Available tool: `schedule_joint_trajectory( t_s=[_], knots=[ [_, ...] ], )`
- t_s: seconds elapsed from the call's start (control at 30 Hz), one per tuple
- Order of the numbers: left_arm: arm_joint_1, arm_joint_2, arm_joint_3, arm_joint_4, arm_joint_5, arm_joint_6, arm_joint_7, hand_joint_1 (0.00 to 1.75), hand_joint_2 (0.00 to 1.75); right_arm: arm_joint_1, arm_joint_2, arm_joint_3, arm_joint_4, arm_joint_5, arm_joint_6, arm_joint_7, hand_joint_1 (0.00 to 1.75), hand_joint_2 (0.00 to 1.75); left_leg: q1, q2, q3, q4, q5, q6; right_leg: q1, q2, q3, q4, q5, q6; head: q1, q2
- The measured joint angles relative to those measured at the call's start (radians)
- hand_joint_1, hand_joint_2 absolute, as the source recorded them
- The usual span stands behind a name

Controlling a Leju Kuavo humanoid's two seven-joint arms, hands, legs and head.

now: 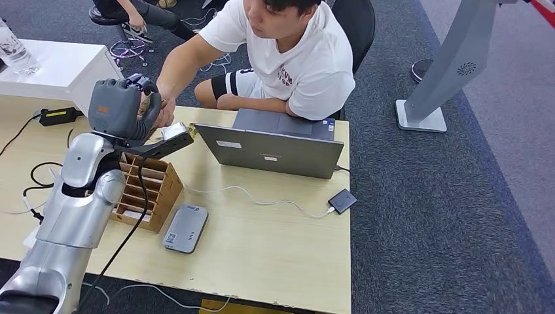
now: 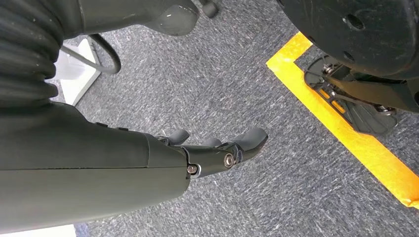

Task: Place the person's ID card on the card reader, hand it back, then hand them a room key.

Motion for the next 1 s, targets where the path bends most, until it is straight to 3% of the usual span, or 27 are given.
schedule_joint_trajectory(
  t_s=[0.4, 0.53, 0.63, 0.73, 0.87, 1.0],
  knots=[
    [-0.065, -0.050, -0.040, 0.115, -0.001, 0.007, 0.019, 1.75, 0.00, 0.000, 0.000, 0.003, 0.000, -0.018, -0.001, 0.038, 0.00, 1.75, 0.000, 0.001, -0.001, 0.000, 0.000, 0.000, 0.000, 0.001, -0.002, 0.000, 0.000, 0.000, 0.000, 0.000],
    [-0.066, -0.052, -0.041, 0.124, 0.006, 0.038, 0.019, 0.04, 0.00, 0.000, 0.000, 0.003, 0.000, -0.018, -0.004, 0.036, 0.00, 1.75, 0.000, 0.001, -0.001, 0.000, 0.000, 0.000, 0.000, 0.001, -0.001, 0.000, 0.000, 0.000, 0.000, 0.000],
    [-0.049, -0.052, -0.040, 0.119, 0.037, 0.133, 0.004, 0.00, 0.00, 0.001, 0.000, 0.003, 0.000, -0.017, -0.009, 0.032, 0.00, 1.75, 0.000, 0.001, -0.002, 0.000, 0.000, 0.000, 0.000, 0.001, -0.001, 0.000, 0.000, 0.000, 0.000, 0.000],
    [0.000, -0.050, -0.029, 0.087, 0.134, 0.277, -0.074, 0.00, 0.00, 0.002, 0.000, 0.003, 0.000, -0.016, -0.015, 0.027, 0.00, 1.75, 0.000, 0.001, -0.002, 0.000, 0.000, 0.000, 0.000, 0.001, -0.001, 0.000, 0.000, 0.000, 0.000, 0.000],
    [0.077, -0.040, 0.012, 0.032, 0.297, 0.352, -0.200, 0.00, 1.75, 0.006, 0.000, 0.003, 0.000, -0.015, -0.018, 0.025, 0.00, 1.75, 0.000, 0.000, -0.003, -0.001, 0.000, 0.000, 0.000, 0.000, -0.002, 0.000, -0.001, 0.000, 0.000, 0.000],
    [0.164, -0.022, 0.089, -0.038, 0.697, 0.268, -0.415, 0.00, 1.75, 0.011, 0.000, 0.003, 0.000, -0.015, -0.019, 0.025, 0.00, 1.75, 0.000, 0.003, -0.002, -0.002, 0.000, 0.000, 0.000, 0.003, -0.002, 0.000, -0.001, 0.000, 0.000, 0.000]
  ],
)
